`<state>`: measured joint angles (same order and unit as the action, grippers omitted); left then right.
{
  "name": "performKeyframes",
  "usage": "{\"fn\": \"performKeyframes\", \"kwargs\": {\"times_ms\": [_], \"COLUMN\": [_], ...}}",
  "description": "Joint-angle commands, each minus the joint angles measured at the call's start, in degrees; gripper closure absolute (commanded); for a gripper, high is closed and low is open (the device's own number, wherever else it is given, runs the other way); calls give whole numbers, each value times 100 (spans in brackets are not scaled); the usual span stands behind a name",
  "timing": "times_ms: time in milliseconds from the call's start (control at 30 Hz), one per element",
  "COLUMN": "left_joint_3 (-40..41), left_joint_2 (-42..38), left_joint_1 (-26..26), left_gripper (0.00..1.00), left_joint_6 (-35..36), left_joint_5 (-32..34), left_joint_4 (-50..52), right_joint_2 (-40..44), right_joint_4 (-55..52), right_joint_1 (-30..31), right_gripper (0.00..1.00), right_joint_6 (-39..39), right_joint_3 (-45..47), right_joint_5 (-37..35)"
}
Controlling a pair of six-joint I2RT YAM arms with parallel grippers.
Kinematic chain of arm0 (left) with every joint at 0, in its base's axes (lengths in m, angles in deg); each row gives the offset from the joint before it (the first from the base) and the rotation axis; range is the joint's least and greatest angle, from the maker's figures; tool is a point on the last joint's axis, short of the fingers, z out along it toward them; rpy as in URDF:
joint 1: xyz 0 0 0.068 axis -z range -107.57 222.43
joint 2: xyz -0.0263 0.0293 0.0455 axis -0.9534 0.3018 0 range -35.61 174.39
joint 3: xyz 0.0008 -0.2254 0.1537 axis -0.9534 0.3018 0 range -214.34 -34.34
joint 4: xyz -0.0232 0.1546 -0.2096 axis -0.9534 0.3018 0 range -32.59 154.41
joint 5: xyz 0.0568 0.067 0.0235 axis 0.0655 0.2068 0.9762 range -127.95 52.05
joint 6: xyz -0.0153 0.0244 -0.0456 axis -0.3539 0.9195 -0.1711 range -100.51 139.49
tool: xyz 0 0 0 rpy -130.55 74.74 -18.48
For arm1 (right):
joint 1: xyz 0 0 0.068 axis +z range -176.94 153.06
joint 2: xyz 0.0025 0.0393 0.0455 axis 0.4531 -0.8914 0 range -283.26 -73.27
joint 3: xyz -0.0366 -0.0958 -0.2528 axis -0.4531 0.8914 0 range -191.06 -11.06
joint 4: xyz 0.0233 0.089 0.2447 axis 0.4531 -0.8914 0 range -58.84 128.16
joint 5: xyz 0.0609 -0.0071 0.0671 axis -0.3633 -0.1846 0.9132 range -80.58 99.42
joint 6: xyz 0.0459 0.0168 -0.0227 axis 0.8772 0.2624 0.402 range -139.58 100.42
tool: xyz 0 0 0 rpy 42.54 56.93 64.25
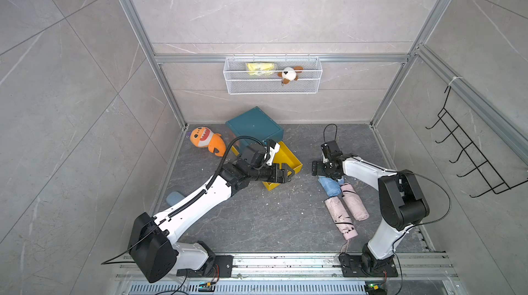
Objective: Place the umbrella in the drawer by color
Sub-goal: Pick up the umbrella from the center of the board.
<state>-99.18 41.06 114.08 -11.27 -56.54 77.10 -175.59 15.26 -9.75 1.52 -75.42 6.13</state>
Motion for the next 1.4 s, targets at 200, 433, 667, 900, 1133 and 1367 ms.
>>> {"fn": "performKeyframes", "kwargs": {"times_ms": [200,433,667,900,1133,1367], "left_joint_3": [90,134,173,235,256,35], "left_joint_2": [-99,-133,-202,-294,-293,-213], "left_joint_1": [10,10,12,10,10,9], "left_gripper": [11,11,12,12,11,11], "left_joint_6": [150,107,81,68,69,196], "left_joint_5": [-151,-156,-136,-77,-52,32], "left_joint_4": [-245,-298,-325,-325,-342,-129], "right_joint_2": [-457,-694,-971,-892,-619,69], "right_joint_4": [-205,-302,-547,-446,-147,49], "right_joint_1": [-5,0,38,39,38,37], "right_gripper": [9,12,23,43,63,65], "right_joint_6": [-124,-174,-324,-369,-266,-37], "right_joint_3": [-164,-307,-553,-451,-231,-77], "right_joint_5": [-270,-63,204,328,690,977]}}
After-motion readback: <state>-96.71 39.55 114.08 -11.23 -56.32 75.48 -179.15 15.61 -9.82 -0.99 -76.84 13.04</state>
